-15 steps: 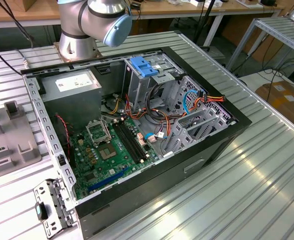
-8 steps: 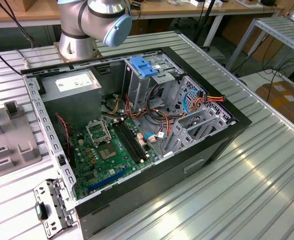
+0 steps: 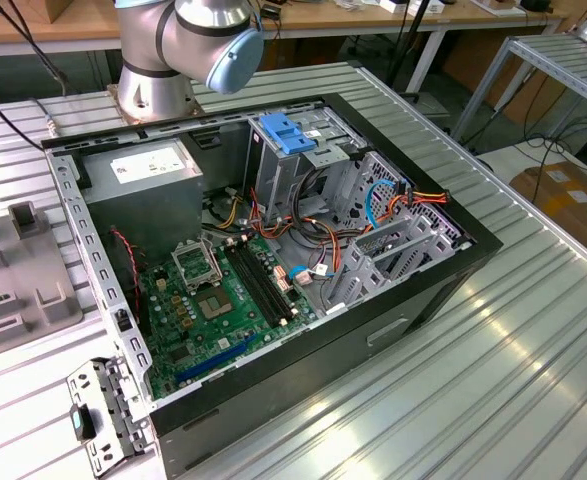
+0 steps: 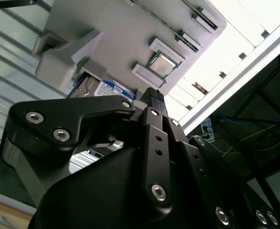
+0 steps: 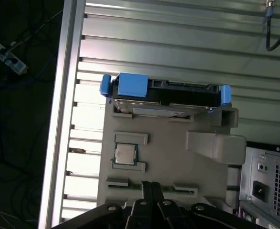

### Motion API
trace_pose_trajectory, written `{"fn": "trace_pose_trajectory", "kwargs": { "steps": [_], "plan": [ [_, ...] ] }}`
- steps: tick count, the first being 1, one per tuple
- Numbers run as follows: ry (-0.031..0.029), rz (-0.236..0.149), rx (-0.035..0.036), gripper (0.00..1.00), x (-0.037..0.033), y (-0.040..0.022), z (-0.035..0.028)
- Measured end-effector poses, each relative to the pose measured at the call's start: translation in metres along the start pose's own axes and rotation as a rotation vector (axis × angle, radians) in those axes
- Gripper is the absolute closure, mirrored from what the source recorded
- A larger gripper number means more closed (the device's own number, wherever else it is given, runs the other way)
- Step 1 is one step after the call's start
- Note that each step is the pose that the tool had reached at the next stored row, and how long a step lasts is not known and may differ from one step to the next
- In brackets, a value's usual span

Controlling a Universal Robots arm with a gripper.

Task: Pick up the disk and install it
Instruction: 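Pick up the disk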

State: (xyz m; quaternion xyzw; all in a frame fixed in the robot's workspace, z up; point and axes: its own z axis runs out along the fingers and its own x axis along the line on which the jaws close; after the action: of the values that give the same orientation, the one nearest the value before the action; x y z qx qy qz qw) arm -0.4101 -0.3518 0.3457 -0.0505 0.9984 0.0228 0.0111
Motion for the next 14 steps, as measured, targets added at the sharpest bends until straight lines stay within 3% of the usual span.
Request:
{"fn": "trace_pose_trajectory", "kwargs": {
  "steps": [14],
  "plan": [
    [0.0047,-0.106,-0.0026,0.89,0.0,0.0,0.0]
  ]
}}
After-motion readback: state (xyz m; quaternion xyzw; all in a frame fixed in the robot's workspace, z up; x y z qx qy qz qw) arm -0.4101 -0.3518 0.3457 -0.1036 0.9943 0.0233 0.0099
